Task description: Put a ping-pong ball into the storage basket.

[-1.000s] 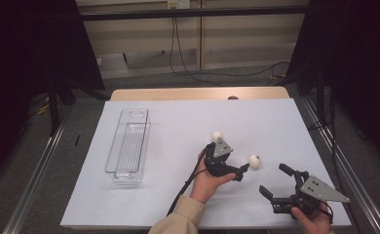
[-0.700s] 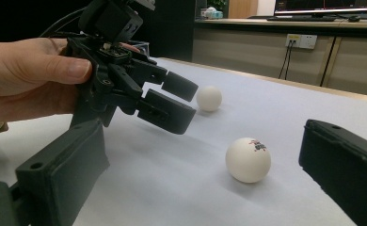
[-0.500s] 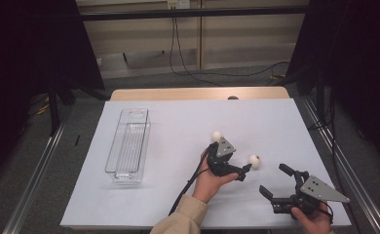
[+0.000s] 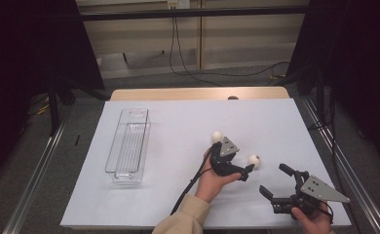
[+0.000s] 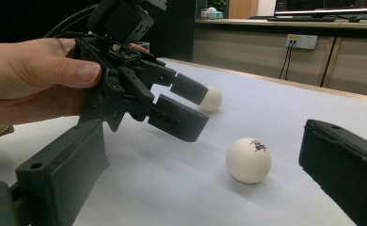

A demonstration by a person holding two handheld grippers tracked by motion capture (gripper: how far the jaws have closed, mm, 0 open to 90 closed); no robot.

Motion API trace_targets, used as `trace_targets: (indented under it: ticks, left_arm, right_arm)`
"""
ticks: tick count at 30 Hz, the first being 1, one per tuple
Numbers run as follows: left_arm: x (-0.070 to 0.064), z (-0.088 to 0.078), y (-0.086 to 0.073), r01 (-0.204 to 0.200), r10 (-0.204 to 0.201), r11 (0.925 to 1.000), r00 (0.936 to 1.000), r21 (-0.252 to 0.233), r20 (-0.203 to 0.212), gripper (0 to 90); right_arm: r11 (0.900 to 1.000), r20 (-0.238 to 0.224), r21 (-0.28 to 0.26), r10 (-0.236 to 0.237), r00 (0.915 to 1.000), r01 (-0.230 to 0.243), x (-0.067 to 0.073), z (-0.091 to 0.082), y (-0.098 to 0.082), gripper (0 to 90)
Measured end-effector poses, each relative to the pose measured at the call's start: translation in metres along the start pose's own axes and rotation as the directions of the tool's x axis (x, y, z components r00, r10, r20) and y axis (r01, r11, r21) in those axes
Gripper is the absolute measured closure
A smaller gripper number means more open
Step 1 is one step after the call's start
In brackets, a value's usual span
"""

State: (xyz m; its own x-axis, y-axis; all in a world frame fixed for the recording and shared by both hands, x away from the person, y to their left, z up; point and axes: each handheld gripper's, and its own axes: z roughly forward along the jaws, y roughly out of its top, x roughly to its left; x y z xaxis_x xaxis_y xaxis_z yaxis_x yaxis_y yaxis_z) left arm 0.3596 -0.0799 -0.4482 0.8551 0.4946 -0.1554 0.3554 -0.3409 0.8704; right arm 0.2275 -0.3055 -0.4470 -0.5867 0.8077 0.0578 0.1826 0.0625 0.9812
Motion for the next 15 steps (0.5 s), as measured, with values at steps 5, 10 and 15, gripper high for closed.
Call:
trace_targets:
  ticks: [5,10,15]
  left_arm:
    - [-0.0008,0.0034,0.0003,-0.003,0.003,1.0,1.0,0.009,-0.003,2.9]
    - [-0.0013,0.0051,0.0011,-0.006,0.006,0.9999,1.0,0.011,-0.002,2.9]
    - [-0.002,0.0084,0.0017,-0.005,0.005,0.9999,1.0,0.014,-0.001,2.9]
  right_arm:
    - [1.0,-0.001,0.0,-0.003,1.0,0.003,-0.0001,0.0,0.0001,0.9]
    - [1.0,-0.001,-0.001,-0.001,1.0,0.001,-0.0004,-0.0002,0.0,0.9]
    - [1.0,-0.002,-0.001,-0.002,1.0,0.002,-0.0004,-0.0001,0.0,0.9]
